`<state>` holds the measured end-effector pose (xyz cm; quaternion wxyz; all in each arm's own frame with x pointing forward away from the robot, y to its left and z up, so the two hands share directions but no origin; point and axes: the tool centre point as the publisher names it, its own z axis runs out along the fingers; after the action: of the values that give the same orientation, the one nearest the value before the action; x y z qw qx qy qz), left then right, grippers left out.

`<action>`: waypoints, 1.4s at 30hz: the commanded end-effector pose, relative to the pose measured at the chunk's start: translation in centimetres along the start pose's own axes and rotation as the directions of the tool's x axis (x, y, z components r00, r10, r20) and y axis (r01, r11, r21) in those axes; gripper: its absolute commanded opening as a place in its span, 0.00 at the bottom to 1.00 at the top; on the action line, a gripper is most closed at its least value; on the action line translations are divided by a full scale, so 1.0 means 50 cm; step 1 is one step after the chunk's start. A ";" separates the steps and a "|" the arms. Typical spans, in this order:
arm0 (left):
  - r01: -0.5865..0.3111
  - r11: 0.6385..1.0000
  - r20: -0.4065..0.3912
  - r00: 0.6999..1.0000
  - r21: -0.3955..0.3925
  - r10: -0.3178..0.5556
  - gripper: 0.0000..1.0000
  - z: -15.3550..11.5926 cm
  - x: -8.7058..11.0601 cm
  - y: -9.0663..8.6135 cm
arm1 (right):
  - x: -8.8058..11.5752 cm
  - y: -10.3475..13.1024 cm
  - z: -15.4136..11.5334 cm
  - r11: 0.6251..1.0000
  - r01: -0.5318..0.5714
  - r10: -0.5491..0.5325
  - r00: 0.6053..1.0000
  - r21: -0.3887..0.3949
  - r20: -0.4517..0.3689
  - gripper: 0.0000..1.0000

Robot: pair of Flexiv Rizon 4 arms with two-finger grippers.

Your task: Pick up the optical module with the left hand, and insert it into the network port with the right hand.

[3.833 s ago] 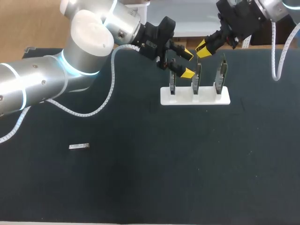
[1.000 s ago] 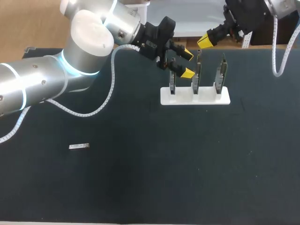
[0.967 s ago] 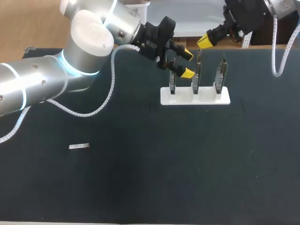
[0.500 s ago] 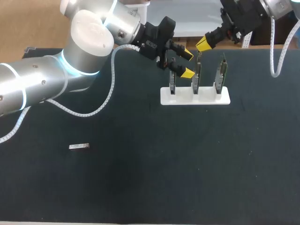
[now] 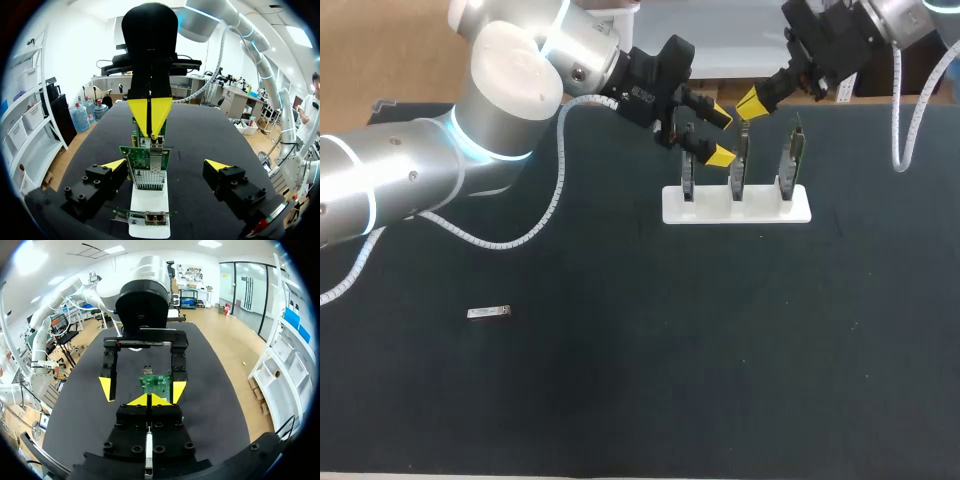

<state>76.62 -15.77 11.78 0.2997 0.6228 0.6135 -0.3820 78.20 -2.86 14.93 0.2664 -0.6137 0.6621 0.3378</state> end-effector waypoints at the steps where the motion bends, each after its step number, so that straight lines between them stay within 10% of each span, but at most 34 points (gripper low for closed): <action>1: 0.001 1.000 -0.004 1.000 0.005 -0.001 1.00 0.000 -0.001 0.005 | 0.010 -0.009 0.006 1.000 -0.012 0.012 1.000 -0.009 0.004 0.00; 26: 0.001 1.000 -0.004 1.000 0.005 -0.001 1.00 0.000 -0.001 0.005 | 0.031 -0.014 0.023 0.998 -0.057 0.057 0.998 -0.021 0.010 0.00; 42: 0.001 1.000 -0.004 1.000 0.005 -0.001 1.00 0.000 -0.001 0.005 | 0.008 -0.014 -0.125 1.000 0.015 -0.018 0.987 0.020 0.161 0.00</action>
<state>76.62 -15.77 11.78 0.2997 0.6228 0.6135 -0.3821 80.00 -6.14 17.91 0.3196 -0.5894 0.6419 0.3722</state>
